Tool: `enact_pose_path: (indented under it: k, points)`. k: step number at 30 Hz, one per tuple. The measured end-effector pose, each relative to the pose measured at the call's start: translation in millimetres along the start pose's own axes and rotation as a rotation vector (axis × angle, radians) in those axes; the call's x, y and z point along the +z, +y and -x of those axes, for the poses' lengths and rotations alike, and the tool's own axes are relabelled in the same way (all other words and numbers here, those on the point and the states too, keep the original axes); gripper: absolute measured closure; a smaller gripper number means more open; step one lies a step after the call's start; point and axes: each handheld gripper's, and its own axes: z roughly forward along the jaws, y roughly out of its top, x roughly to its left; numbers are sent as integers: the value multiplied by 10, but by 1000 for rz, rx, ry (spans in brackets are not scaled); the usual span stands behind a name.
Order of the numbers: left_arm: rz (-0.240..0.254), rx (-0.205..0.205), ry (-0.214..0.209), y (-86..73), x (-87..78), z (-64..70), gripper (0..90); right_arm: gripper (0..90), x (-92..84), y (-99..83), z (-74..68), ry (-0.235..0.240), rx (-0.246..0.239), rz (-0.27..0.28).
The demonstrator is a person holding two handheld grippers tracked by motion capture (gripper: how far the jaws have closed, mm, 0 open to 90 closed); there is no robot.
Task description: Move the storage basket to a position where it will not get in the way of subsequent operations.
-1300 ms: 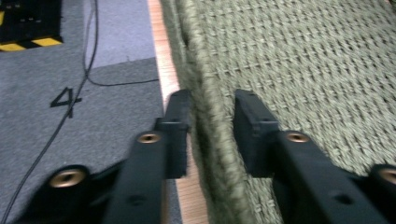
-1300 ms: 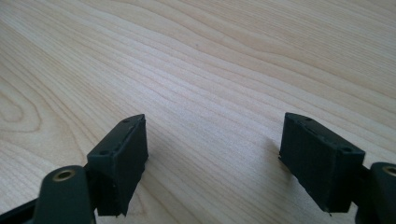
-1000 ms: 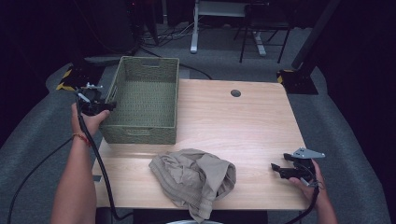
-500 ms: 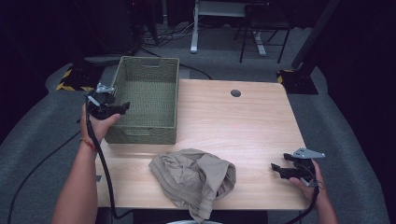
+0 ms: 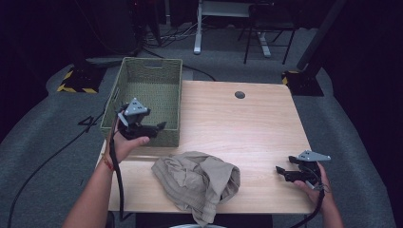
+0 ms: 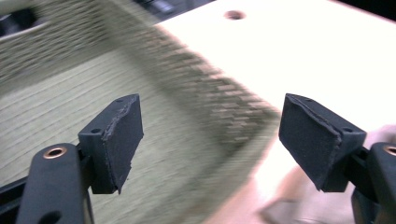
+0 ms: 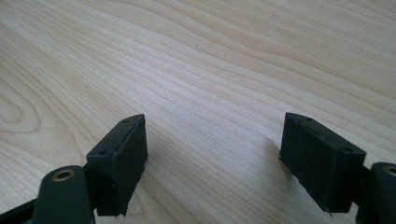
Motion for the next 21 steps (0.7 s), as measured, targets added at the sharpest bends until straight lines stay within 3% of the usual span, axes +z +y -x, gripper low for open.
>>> enact_pose_path:
  k: [4, 10, 14, 17, 21]
  points:
    - [-11, 111, -91, -65, 72, 390, 208, 223, 11, 10, -8, -6, 7, -1]
    - [-60, 173, -243, -311, 246, 824, 205, 236, 13, 24, -30, -20, 16, -7]
    - [-138, 210, -260, -541, 408, 989, 207, 241, 18, 84, -138, -9, -19, -2]
    - [-131, 155, -291, -658, 452, 957, 221, 244, -4, 185, -283, 23, -57, 27]
    - [-139, 121, -300, -747, 481, 905, 220, 247, -34, 385, -570, 81, -122, 73]
